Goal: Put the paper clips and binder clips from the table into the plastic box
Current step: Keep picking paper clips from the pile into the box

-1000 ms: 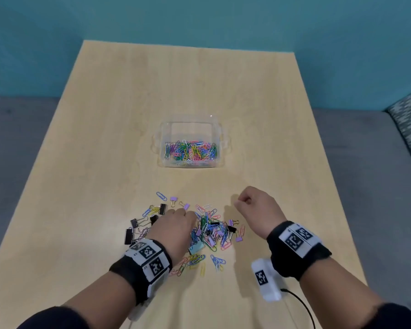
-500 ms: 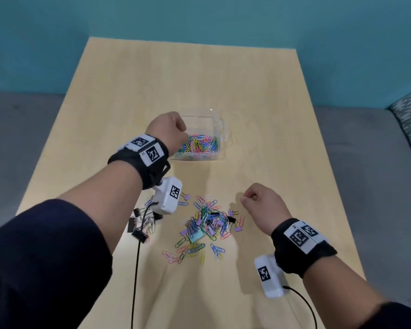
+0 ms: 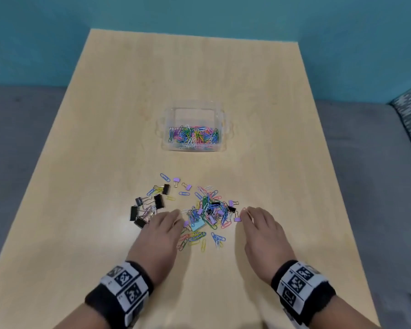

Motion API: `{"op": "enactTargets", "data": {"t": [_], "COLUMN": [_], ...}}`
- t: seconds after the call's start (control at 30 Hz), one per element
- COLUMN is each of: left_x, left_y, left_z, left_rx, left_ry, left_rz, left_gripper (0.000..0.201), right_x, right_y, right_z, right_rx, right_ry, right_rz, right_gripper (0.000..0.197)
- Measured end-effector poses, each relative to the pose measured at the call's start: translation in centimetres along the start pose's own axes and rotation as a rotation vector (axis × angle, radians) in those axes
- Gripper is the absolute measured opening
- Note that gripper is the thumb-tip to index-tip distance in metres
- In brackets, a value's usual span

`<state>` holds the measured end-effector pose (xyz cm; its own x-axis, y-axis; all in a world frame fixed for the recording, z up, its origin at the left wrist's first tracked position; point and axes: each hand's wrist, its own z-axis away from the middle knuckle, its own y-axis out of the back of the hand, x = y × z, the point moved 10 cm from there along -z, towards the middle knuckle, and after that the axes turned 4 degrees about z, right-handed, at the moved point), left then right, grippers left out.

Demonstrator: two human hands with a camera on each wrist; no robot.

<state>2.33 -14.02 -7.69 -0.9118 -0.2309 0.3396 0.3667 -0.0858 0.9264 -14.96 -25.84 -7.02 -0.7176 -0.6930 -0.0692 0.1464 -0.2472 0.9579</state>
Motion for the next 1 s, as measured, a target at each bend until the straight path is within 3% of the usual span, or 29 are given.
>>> {"op": "enactTargets", "data": {"t": [0.23, 0.43, 0.6, 0.7, 0.83, 1.0], "left_x": [0.2, 3.1, 1.8, 2.3, 1.6, 2.1], "left_y": [-1.2, -0.8, -0.1, -0.2, -0.5, -1.2], "left_z": [4.0, 4.3, 3.1, 2.1, 2.6, 3.2], "left_rx": [-0.067, -0.022, 0.016, -0.009, -0.032, -0.075], "left_ry": [0.156, 0.062, 0.181, 0.151, 0.202, 0.183], "left_rz": [-0.005, 0.099, 0.169, 0.115, 0.231, 0.274], "left_gripper": [0.052, 0.049, 0.070, 0.065, 0.044, 0.055], "right_x": [-0.7, -6.5, -5.1, -7.0, -7.9, -7.8], "right_y": [-1.0, -0.6, -0.2, -0.6, -0.8, -1.4], "right_z": [3.5, 4.3, 2.4, 2.0, 2.6, 2.3], "right_rx": [-0.046, -0.050, -0.045, -0.058, -0.065, -0.110], "right_ry": [-0.117, 0.152, -0.025, 0.041, 0.111, 0.059], "right_rz": [0.016, -0.021, -0.019, -0.007, -0.178, -0.294], "right_gripper": [0.065, 0.056, 0.060, 0.061, 0.038, 0.044]}}
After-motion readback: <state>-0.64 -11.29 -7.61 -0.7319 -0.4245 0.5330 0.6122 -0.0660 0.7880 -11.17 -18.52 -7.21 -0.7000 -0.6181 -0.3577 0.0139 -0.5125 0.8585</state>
